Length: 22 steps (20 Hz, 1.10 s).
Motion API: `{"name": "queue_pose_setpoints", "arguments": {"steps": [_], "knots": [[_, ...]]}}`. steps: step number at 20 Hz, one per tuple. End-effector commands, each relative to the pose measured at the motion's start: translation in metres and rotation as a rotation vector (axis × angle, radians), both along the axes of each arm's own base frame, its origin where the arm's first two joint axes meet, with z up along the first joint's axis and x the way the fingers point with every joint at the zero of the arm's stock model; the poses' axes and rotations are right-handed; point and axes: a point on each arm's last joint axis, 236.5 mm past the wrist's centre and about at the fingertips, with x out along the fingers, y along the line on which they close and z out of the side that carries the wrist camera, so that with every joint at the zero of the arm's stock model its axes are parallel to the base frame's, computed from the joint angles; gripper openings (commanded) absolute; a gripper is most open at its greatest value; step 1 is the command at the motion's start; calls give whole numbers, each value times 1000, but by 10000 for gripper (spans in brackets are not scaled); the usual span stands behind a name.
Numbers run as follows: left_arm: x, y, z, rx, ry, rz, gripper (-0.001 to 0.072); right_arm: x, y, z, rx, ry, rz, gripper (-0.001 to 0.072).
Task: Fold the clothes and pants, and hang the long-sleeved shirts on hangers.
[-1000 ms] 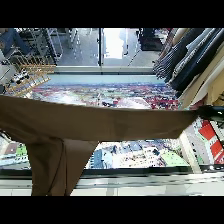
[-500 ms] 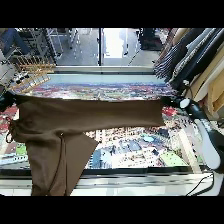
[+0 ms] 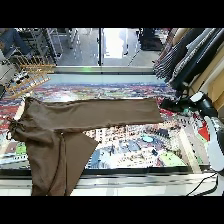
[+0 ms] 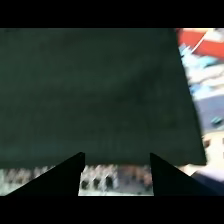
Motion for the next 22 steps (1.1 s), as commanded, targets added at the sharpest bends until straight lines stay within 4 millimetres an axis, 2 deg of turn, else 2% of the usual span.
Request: {"name": "queue_pose_setpoints", "arguments": {"steps": [1, 3, 5, 9, 12, 15, 16, 17, 18, 20, 21, 22], "knots": [[-92, -15, -55, -204, 267, -36, 591, -89, 110, 15, 269, 152, 302, 465], [-95, -32, -76, -263, 255, -67, 591, -126, 162, 2, 301, 219, 346, 465], [-84, -44, -88, -299, 201, -62, 592, -153, 218, -11, 356, 280, 369, 465], [-65, -68, -110, -355, 181, -83, 594, -181, 309, -37, 320, 302, 429, 465], [-47, -88, -120, -371, 177, -125, 593, -190, 349, -62, 290, 299, 414, 466], [-25, -100, -120, -371, 140, -127, 586, -191, 370, -79, 289, 289, 395, 465], [-20, -102, -120, -357, 137, -127, 511, -191, 377, -83, 289, 288, 398, 464], [-17, -104, -121, -350, 136, -130, 336, -189, 384, -87, 287, 284, 403, 464], [-14, -106, -121, -347, 135, -135, 201, -187, 393, -90, 286, 278, 415, 464], [-11, -109, -121, -339, 134, -139, 177, -183, 409, -95, 287, 279, 432, 447], [-11, -110, -122, -339, 134, -141, 63, -181, 415, -100, 286, 292, 426, 441], [-10, -110, -121, -340, 133, -141, 12, -182, 420, -106, 288, 313, 421, 440]]}}
